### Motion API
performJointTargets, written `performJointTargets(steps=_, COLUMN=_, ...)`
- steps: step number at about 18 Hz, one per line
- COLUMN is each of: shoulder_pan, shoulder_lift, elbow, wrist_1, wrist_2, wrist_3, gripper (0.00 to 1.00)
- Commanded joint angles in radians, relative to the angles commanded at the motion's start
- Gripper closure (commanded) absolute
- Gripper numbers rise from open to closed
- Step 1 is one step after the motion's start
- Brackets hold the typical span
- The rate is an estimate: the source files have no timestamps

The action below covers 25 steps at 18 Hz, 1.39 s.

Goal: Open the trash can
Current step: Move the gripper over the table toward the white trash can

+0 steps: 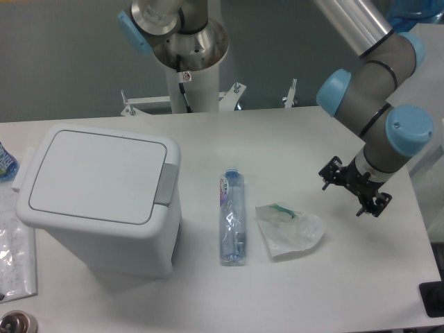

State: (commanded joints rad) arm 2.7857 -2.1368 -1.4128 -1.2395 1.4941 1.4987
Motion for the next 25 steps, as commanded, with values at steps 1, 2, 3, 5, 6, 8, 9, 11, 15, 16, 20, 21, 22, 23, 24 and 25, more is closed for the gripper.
performJointTargets(steps=1, shoulder_pan=0.0, shoulder_lift=0.0, elbow=-0.002, wrist_1=0.0, wrist_2=0.002, wrist_3=0.0, gripper=0.0)
performJointTargets(steps=2, shoulder_pan=0.0, shoulder_lift=-0.002, elbow=-0.005, wrist_1=0.0, wrist_2=0.003, wrist_3=0.0, gripper=0.0)
performJointTargets(steps=3, shoulder_pan=0.0, shoulder_lift=-0.002, elbow=-0.006, wrist_1=0.0, wrist_2=0.003, wrist_3=0.0, gripper=0.0)
performJointTargets(steps=5, shoulder_pan=-0.005, shoulder_lift=-0.003, elbow=0.003, wrist_1=0.003, wrist_2=0.008, wrist_3=0.0, gripper=0.0)
performJointTargets(steps=6, shoulder_pan=-0.011, shoulder_lift=-0.003, elbow=0.017, wrist_1=0.012, wrist_2=0.006, wrist_3=0.0, gripper=0.0)
performJointTargets(steps=8, shoulder_pan=-0.021, shoulder_lift=-0.008, elbow=0.029, wrist_1=0.049, wrist_2=0.012, wrist_3=-0.002, gripper=0.0)
performJointTargets(steps=9, shoulder_pan=-0.023, shoulder_lift=-0.006, elbow=0.023, wrist_1=0.055, wrist_2=0.008, wrist_3=0.002, gripper=0.0)
performJointTargets(steps=11, shoulder_pan=-0.034, shoulder_lift=0.0, elbow=0.012, wrist_1=0.057, wrist_2=0.006, wrist_3=0.0, gripper=0.0)
performJointTargets(steps=15, shoulder_pan=-0.035, shoulder_lift=0.029, elbow=0.014, wrist_1=0.055, wrist_2=-0.061, wrist_3=-0.114, gripper=0.0)
performJointTargets(steps=16, shoulder_pan=-0.034, shoulder_lift=0.041, elbow=0.005, wrist_1=0.051, wrist_2=-0.098, wrist_3=-0.174, gripper=0.0)
performJointTargets(steps=20, shoulder_pan=-0.037, shoulder_lift=0.073, elbow=0.024, wrist_1=0.057, wrist_2=-0.276, wrist_3=-0.366, gripper=0.0)
performJointTargets(steps=21, shoulder_pan=-0.037, shoulder_lift=0.086, elbow=0.034, wrist_1=0.057, wrist_2=-0.329, wrist_3=-0.394, gripper=0.0)
performJointTargets(steps=22, shoulder_pan=-0.038, shoulder_lift=0.092, elbow=0.044, wrist_1=0.057, wrist_2=-0.38, wrist_3=-0.426, gripper=0.0)
performJointTargets(steps=23, shoulder_pan=-0.041, shoulder_lift=0.1, elbow=0.06, wrist_1=0.058, wrist_2=-0.431, wrist_3=-0.466, gripper=0.0)
performJointTargets(steps=24, shoulder_pan=-0.054, shoulder_lift=0.107, elbow=0.073, wrist_1=0.058, wrist_2=-0.467, wrist_3=-0.509, gripper=0.0)
performJointTargets(steps=25, shoulder_pan=-0.064, shoulder_lift=0.11, elbow=0.084, wrist_1=0.06, wrist_2=-0.497, wrist_3=-0.534, gripper=0.0)
